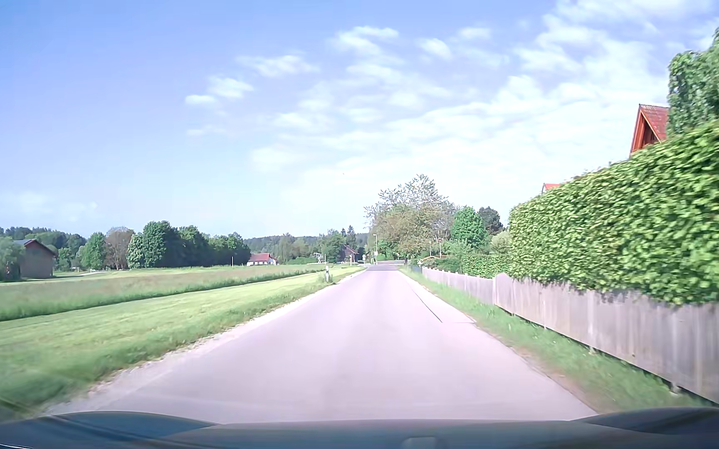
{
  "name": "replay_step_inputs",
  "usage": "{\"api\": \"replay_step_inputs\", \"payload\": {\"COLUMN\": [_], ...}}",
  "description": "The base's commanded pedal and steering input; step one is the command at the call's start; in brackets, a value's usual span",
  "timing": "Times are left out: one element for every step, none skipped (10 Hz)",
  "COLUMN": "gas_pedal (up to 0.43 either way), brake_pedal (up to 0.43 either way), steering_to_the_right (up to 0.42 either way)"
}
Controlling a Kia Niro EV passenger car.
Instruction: Follow the waypoints while adhering to traffic rules and regulations
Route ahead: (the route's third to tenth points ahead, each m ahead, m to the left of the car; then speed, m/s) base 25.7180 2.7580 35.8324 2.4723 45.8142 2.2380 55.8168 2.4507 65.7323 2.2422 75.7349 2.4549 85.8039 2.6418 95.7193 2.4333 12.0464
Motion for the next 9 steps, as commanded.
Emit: {"api": "replay_step_inputs", "payload": {"gas_pedal": [0.087,0.087,0.087,0.087,0.087,0.087,0.087,0.087,0.087], "brake_pedal": [0.0,0.0,0.0,0.0,0.0,0.0,0.0,0.0,0.0], "steering_to_the_right": [-0.006,-0.006,-0.005,-0.005,-0.005,-0.005,-0.005,-0.005,-0.004]}}
